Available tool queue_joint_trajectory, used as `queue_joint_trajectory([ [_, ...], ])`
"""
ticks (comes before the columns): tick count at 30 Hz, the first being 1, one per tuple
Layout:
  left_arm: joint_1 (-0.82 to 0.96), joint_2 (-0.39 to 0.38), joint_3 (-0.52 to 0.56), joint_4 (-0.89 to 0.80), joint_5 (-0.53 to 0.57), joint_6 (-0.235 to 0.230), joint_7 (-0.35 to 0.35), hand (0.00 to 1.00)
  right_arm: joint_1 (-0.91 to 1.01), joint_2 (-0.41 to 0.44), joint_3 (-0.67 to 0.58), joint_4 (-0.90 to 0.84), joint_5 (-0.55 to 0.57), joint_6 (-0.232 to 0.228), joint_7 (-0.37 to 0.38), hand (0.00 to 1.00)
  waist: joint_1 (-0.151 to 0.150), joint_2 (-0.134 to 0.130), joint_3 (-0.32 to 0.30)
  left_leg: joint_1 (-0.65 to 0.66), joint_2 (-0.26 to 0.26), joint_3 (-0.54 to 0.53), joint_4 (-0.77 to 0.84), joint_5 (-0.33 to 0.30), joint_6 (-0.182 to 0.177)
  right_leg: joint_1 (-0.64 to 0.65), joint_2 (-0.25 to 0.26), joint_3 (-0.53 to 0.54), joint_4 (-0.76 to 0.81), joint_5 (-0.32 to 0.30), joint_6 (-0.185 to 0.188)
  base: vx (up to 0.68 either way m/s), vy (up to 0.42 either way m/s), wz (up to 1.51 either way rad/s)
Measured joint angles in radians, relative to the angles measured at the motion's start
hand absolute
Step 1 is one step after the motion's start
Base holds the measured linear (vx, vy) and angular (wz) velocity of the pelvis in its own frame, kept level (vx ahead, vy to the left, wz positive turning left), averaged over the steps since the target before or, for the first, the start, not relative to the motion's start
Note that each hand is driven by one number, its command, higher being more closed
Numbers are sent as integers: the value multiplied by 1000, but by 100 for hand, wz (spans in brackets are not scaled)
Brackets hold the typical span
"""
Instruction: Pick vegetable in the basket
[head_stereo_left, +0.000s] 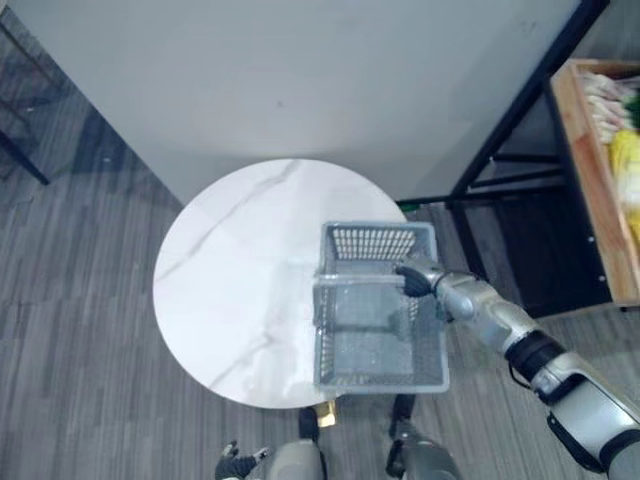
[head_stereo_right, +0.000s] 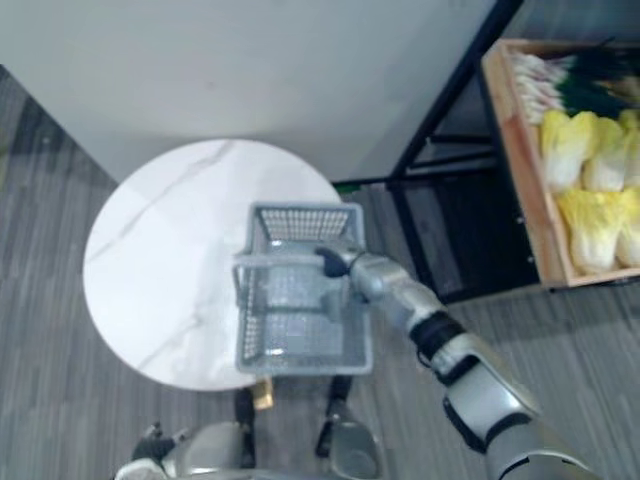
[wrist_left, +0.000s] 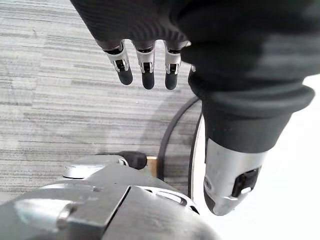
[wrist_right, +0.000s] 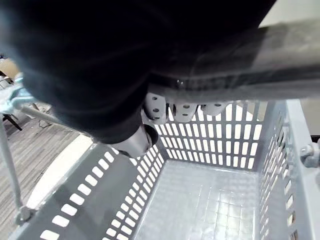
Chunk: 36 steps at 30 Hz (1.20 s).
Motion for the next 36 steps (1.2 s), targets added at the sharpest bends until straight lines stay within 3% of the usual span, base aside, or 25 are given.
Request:
queue_joint_trajectory([
  [2,10,1,0,10,11,4,0,0,49,-43,0,-76,15,-14,1,100,-16,-4,-34,3,0,3,2,-4,0,1,0,4,0,0,1,-11,1,-8],
  [9,41,4,-9,38,39,6,-3,0,197,-218,-12,-273,118,-43,18,100,-29,6,-130,33,12,49,19,-27,-6,13,9,57,0,3,6,-23,-13,-20],
  [11,51,4,-9,48,42,7,-7,0,239,-258,-34,-317,132,-46,24,100,-44,13,-147,32,19,60,42,-41,-6,16,14,73,0,3,6,-36,-21,-18],
  [17,61,-3,-34,53,78,9,-33,0,334,-334,-92,-341,131,-71,31,100,-52,53,-185,32,27,89,45,-47,-11,5,24,99,0,3,7,-18,-23,-15],
  [28,83,-14,-26,69,79,10,-43,0,433,-350,-189,-327,59,-81,4,100,-73,74,-205,67,42,121,45,-57,-21,23,44,127,0,3,6,-1,-5,-9],
  [31,88,-22,-15,68,78,20,-43,0,447,-346,-211,-321,39,-84,-10,100,-73,82,-214,60,62,141,109,-97,-21,22,53,147,14,-3,0,-10,-2,-22],
  [33,87,-29,-7,66,79,21,-43,0,477,-345,-240,-309,38,-83,-24,100,-75,99,-210,47,92,143,189,-146,-21,13,66,153,85,-41,-4,-34,21,-11],
  [34,87,-32,-9,62,90,21,-43,0,531,-343,-297,-309,38,-83,-29,100,-78,102,-212,53,97,139,217,-164,-20,-13,62,154,181,-90,-1,-37,38,2],
  [36,87,-28,-20,52,115,21,-44,0,572,-337,-366,-310,37,-80,-40,100,-90,96,-208,55,80,146,222,-166,-18,-39,48,170,233,-104,0,-52,63,-6],
])
